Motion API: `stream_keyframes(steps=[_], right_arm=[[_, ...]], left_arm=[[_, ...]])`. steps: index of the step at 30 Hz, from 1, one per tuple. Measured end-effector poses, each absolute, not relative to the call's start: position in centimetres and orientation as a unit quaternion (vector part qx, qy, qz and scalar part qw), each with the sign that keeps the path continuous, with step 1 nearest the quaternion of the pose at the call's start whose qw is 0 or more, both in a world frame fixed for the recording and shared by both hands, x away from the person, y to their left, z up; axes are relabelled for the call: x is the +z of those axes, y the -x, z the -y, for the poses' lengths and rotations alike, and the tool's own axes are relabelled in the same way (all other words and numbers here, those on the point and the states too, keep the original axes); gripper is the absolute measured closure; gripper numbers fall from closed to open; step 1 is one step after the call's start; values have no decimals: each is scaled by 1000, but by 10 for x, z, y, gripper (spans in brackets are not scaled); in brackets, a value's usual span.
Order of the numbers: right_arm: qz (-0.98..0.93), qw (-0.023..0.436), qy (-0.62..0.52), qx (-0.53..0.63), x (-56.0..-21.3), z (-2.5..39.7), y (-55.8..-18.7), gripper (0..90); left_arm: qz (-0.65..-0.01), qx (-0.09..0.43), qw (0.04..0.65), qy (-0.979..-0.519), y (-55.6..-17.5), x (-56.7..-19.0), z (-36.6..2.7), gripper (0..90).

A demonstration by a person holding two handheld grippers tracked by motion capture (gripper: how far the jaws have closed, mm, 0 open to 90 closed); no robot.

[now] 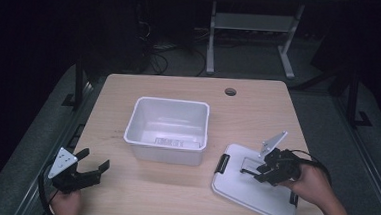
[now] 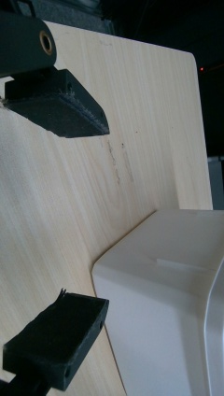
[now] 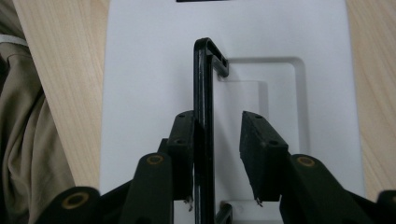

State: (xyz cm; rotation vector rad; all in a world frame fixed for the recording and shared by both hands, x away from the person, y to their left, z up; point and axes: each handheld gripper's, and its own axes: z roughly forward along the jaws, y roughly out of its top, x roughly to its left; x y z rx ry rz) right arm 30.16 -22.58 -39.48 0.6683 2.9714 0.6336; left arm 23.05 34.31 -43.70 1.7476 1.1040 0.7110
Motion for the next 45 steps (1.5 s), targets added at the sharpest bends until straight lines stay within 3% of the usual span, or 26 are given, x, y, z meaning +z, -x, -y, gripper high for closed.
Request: stream_keyframes(steps=[17, 45], right_arm=[[-952, 16, -225, 207, -393, 231, -307, 821], [-953, 5, -224, 204, -391, 233, -313, 843]], left_arm=[[-449, 288, 460, -710, -231, -437, -343, 133], [-450, 289, 462, -708, -231, -437, -343, 133]])
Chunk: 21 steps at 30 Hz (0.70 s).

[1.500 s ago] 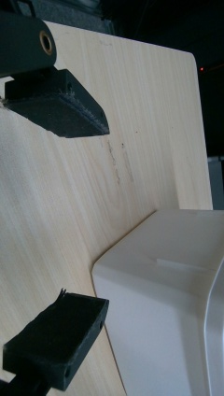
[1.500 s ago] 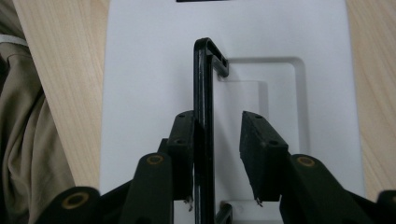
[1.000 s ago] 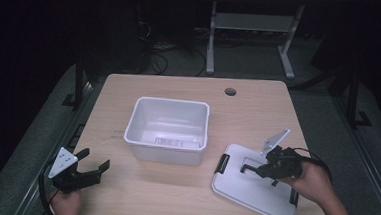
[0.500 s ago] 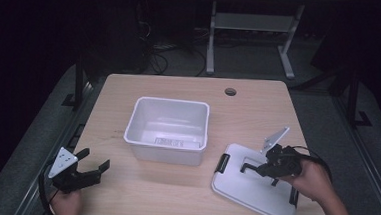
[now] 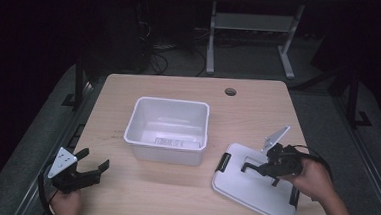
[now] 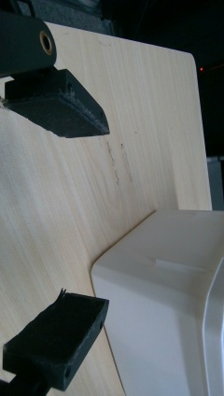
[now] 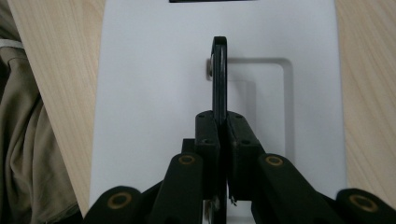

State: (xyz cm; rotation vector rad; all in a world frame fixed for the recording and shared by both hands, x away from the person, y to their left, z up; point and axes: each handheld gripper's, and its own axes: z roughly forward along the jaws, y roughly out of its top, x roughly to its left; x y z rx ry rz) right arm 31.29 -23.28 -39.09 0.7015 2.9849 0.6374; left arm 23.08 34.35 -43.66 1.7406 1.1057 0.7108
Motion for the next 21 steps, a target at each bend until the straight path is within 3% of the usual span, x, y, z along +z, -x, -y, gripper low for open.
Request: stream_keyframes(steps=[21], right_arm=[[-950, 13, -224, 217, -371, 235, -314, 844]], left_arm=[[-449, 290, 462, -708, -231, -436, -344, 133]])
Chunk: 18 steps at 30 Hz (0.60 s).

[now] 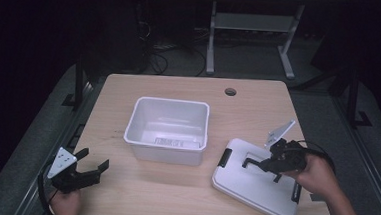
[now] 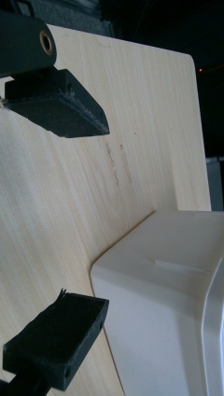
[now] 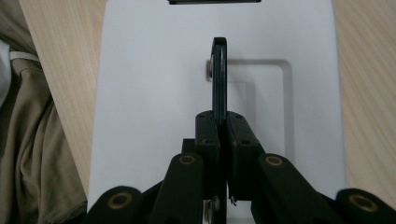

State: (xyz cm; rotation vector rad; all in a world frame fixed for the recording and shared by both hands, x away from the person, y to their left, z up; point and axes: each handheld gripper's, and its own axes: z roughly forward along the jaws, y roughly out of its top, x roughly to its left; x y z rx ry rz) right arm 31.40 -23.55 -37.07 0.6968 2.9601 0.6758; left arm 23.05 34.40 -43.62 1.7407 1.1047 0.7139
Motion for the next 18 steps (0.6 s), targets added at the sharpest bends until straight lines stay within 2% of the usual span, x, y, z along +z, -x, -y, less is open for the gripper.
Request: stream_keyframes(steps=[18], right_arm=[[-948, 27, -221, 228, -337, 239, -317, 845]], left_arm=[[-452, 289, 460, -707, -231, -438, -345, 132]])
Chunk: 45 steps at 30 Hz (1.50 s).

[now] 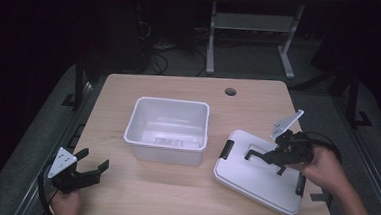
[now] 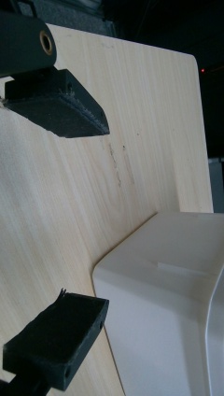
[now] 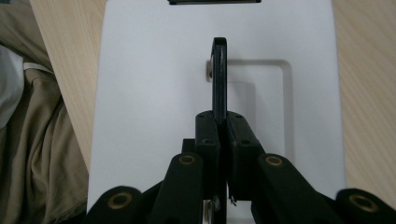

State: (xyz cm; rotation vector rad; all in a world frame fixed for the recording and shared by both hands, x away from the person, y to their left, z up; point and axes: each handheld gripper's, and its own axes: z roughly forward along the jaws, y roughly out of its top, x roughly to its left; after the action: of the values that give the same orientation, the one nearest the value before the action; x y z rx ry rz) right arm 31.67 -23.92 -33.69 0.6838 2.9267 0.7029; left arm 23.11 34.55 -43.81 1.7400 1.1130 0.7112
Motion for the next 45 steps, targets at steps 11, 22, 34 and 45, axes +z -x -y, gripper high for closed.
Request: stream_keyframes(steps=[11, 22, 34, 45], right_arm=[[-948, 44, -211, 233, -300, 234, -317, 845], [-950, 48, -205, 233, -278, 230, -319, 846], [-949, 48, -205, 234, -267, 230, -320, 846], [-950, 50, -201, 232, -261, 228, -324, 847]], left_arm=[[-452, 292, 462, -705, -231, -437, -347, 133], [-455, 292, 463, -703, -231, -437, -348, 133], [-456, 293, 462, -702, -231, -437, -349, 133], [-456, 293, 459, -704, -232, -437, -348, 133]])
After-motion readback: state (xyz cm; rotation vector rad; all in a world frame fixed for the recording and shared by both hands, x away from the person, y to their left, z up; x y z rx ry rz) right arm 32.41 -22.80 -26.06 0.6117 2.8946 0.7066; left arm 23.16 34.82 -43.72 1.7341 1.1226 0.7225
